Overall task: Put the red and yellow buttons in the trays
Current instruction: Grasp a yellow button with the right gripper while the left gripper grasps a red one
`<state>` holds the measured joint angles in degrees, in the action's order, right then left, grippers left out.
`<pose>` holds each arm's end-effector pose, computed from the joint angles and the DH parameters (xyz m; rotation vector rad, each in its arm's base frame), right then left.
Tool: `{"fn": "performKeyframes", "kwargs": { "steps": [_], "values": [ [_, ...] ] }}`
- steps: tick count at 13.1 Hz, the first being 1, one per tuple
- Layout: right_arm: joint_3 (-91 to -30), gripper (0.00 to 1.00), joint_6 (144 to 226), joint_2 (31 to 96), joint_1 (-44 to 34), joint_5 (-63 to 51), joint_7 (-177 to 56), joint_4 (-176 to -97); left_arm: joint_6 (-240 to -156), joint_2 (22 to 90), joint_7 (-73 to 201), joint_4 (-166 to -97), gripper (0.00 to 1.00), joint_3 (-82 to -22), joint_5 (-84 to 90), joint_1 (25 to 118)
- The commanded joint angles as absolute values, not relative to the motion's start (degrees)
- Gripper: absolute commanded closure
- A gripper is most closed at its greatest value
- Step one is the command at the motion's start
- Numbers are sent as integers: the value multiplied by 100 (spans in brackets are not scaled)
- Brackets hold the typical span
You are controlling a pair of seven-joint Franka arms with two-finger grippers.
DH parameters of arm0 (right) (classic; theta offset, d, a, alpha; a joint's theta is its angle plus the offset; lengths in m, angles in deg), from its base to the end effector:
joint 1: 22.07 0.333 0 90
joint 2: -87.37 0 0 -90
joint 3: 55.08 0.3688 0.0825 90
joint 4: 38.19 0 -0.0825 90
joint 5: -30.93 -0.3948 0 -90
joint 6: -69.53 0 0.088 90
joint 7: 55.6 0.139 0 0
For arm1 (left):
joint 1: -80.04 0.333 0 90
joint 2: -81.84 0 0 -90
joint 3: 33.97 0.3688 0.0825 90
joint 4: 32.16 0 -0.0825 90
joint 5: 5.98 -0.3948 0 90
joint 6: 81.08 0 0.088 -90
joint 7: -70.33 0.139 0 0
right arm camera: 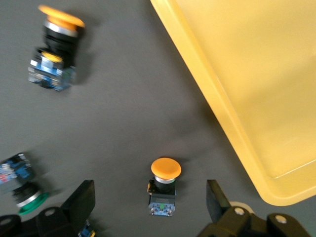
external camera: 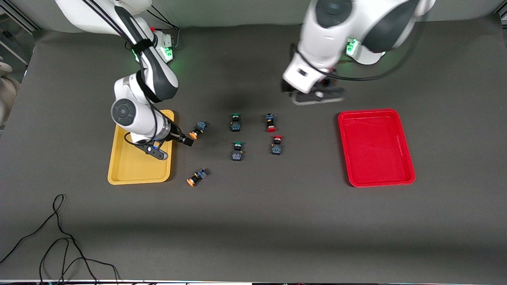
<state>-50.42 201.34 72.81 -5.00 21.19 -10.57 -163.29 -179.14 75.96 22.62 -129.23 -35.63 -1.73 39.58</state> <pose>0.5173 0.2141 0.2730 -2.9788 0.8085 0.2956 0.4385 -0.4081 0.5377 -3.1252 -0.1738 0.1786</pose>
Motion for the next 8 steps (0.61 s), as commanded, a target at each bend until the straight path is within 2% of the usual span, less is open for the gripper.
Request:
{"fn": "performKeyframes", "kwargs": {
  "steps": [1, 5, 8],
  "values": [
    [-5087, 0, 20557, 7226, -239, 2021, -649, -16633, -17996, 7595, 1875, -12963, 0, -3441, 7, 3523],
    [-5095, 0, 21409, 6936, 226, 2021, -252, -17019, -18679, 7210, 1514, -13137, 0, -3441, 70, 3250],
    [-5095, 0, 21780, 6839, 350, 2012, -252, -17240, -19496, 6910, 1505, -13707, 0, -3441, 61, 3144]
  ]
}}
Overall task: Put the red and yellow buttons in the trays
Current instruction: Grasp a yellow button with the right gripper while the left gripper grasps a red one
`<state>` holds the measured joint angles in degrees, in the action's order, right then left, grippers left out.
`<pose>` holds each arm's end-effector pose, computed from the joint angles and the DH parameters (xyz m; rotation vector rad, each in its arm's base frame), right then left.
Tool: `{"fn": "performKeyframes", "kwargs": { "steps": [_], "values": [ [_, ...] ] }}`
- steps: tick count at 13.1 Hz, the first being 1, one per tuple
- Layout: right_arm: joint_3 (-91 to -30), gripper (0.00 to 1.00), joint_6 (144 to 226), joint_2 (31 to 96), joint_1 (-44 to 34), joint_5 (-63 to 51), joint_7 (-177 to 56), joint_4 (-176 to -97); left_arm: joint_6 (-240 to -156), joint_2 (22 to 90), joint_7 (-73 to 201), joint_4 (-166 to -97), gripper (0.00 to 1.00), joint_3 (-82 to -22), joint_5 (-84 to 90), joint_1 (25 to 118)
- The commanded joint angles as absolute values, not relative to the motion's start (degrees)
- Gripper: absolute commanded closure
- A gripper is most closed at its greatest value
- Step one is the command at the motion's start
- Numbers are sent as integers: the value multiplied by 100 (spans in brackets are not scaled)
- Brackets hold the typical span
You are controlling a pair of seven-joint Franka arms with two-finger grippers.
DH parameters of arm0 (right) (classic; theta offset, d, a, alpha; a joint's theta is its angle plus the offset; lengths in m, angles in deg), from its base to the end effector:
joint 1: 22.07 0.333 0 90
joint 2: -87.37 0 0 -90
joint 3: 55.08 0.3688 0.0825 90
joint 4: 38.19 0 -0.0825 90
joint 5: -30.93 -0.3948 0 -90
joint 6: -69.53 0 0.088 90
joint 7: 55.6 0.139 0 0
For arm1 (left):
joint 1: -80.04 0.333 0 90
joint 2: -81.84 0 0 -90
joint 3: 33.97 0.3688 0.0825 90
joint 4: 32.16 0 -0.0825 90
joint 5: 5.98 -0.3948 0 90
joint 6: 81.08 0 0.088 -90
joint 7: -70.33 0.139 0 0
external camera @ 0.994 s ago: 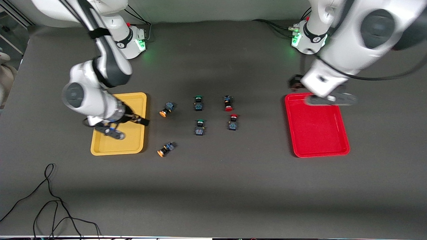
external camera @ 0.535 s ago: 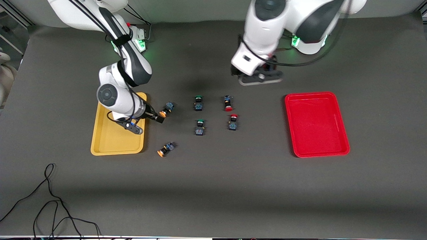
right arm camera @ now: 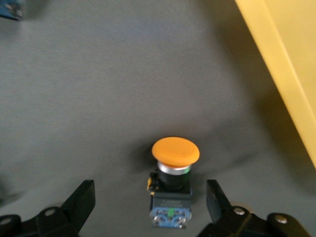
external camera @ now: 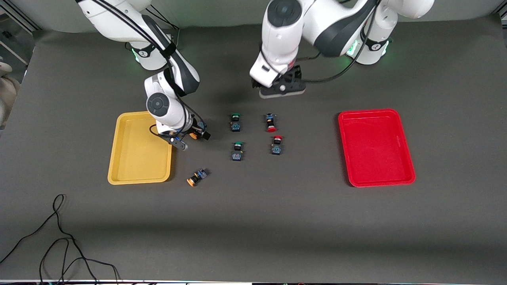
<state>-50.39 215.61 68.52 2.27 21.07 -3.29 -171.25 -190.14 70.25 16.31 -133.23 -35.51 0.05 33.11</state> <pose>0.4620 0.2587 0.1993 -2.9917 0.8557 0.2378 0.4106 -0.4783 0.4581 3.1129 0.2101 -0.1878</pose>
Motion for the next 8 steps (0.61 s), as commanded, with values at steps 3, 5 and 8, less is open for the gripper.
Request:
{"fn": "performKeyframes", "kwargs": {
  "steps": [3, 5, 8],
  "values": [
    [-5095, 7, 21850, 6795, 385, 2012, -225, -17266, -20541, 6726, 1505, -14560, 0, -3432, 52, 3065],
    [-5104, 36, 22087, 6655, 464, 2012, -225, -17275, -21087, 6157, 1505, -14624, 0, -3432, 34, 3039],
    [-5104, 79, 22106, 6636, 473, 2012, -225, -17275, -21773, 5540, 1505, -14624, 0, -3432, 34, 2968]
  ]
}}
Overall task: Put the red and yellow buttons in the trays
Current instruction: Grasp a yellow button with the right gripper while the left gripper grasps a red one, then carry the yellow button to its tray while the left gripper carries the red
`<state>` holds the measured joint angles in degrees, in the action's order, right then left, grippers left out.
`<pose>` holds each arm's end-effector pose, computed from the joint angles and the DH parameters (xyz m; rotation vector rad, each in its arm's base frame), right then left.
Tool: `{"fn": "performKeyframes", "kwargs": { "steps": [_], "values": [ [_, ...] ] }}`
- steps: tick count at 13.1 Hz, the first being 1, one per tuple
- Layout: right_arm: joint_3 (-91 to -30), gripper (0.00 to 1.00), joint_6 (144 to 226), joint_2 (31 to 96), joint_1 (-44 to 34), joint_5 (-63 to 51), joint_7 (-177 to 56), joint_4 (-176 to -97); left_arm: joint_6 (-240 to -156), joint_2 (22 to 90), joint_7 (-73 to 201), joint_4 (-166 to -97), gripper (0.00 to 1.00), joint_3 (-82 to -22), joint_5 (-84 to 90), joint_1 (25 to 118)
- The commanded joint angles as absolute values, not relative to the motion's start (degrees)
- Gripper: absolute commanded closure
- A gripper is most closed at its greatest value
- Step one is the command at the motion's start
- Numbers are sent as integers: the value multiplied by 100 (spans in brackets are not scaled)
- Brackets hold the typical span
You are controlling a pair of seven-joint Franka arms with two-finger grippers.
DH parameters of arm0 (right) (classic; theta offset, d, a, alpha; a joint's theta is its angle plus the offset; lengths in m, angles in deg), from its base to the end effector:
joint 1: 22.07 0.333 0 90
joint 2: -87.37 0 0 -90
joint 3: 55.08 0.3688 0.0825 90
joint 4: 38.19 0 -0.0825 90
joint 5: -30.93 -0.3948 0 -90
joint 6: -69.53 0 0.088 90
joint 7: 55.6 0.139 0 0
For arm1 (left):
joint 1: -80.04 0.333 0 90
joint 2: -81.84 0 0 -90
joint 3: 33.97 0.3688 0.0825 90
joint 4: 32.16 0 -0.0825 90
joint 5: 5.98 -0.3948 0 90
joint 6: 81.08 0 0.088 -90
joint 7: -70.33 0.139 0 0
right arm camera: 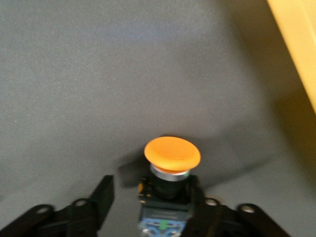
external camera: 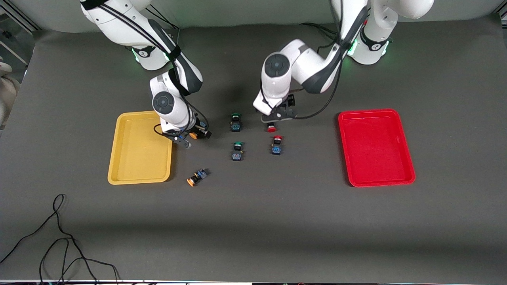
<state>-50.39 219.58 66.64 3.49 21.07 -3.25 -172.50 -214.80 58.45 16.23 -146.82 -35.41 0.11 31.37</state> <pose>0.4531 0.2648 0.1801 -2.9968 0.8338 0.2141 0.3979 -0.4818 0.2553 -3.1200 -0.2309 0.1766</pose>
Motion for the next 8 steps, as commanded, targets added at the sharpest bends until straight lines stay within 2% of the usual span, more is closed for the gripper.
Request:
{"fn": "performKeyframes", "kwargs": {
  "steps": [1, 2, 4, 5, 6, 7, 8],
  "values": [
    [-5104, 88, 22106, 6654, 473, 2021, -234, -17275, -21932, 5399, 1505, -14615, 0, -3432, 26, 2951],
    [-5104, 93, 22080, 6689, 465, 2021, -234, -17275, -22072, 5267, 1505, -14615, 0, -3432, 8, 2916],
    [-5113, 96, 22018, 6820, 465, 2012, -234, -17275, -22275, 5099, 1513, -14598, 0, -3432, -18, 2916],
    [-5130, 98, 21853, 6943, 456, 2021, -260, -17258, -22285, 5099, 1505, -14589, 5, -3432, -18, 2916],
    [-5165, 98, 21538, 7214, 430, 2021, -313, -17249, -22215, 5125, 1496, -14580, 31, -3432, -18, 2924],
    [-5340, 98, 21178, 7547, 429, 2021, -357, -17240, -22188, 5134, 1496, -14571, 62, -3432, -1, 2942],
    [-5515, 98, 20730, 7898, 429, 2021, -531, -17214, -22179, 5134, 1496, -14554, 81, -3432, 43, 2951]
  ]
}}
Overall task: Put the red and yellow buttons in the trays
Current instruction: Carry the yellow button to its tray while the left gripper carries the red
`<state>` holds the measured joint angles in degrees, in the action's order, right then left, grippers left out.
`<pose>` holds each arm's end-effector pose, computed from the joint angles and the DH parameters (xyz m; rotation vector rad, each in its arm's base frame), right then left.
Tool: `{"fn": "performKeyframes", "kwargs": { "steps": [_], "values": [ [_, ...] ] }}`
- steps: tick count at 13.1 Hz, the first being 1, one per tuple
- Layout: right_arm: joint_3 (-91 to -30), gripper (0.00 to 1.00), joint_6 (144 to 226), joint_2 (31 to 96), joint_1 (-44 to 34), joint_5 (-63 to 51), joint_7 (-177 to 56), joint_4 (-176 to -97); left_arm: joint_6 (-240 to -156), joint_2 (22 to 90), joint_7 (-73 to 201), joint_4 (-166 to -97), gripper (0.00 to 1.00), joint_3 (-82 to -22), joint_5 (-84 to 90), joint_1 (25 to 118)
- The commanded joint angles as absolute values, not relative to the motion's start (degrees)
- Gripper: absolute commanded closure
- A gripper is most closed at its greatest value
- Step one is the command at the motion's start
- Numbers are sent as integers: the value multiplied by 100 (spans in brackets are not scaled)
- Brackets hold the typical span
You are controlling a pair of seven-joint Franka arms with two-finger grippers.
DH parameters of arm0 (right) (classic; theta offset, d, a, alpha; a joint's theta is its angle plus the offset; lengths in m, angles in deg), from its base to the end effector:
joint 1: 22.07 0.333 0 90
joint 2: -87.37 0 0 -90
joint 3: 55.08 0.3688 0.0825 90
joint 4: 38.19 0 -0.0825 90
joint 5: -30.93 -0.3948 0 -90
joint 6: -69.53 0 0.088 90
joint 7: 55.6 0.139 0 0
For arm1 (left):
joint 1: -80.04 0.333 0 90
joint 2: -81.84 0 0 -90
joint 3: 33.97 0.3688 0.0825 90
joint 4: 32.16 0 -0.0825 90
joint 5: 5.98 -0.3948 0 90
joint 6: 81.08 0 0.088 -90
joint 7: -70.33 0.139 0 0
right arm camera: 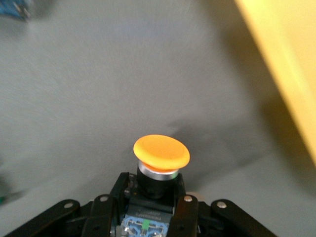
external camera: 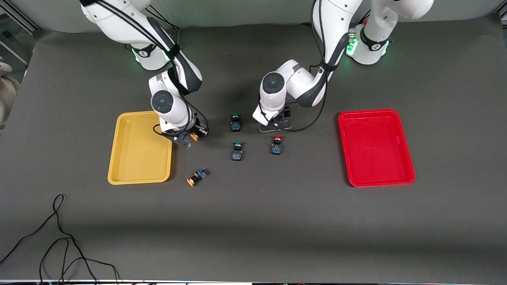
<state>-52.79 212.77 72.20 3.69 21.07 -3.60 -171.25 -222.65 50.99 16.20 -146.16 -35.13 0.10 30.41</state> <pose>0.4665 0.2514 0.2293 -2.9867 0.8612 0.2115 0.4000 -0.4928 0.1883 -3.1294 -0.2287 0.1471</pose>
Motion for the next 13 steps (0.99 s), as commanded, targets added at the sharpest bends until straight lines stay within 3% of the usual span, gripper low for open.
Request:
{"fn": "performKeyframes", "kwargs": {
  "steps": [1, 4, 8, 13],
  "values": [
    [-5996, 98, 20230, 8363, 438, 2029, -1020, -17222, -22153, 5151, 1461, -14536, 98, -3423, 52, 2968],
    [-6964, 98, 19882, 8719, 447, 2091, -1927, -17249, -22092, 5239, 1329, -14475, 100, -3388, 52, 2977],
    [-8256, 94, 19952, 8440, 447, 2109, -3692, -17266, -20750, 6492, 1722, -14500, 100, -3406, 61, 3529],
    [-8312, 93, 20979, 7499, 613, 1723, -4057, -17600, -18632, 7918, 3550, -14588, 100, -3388, 439, 4820]
  ]
}}
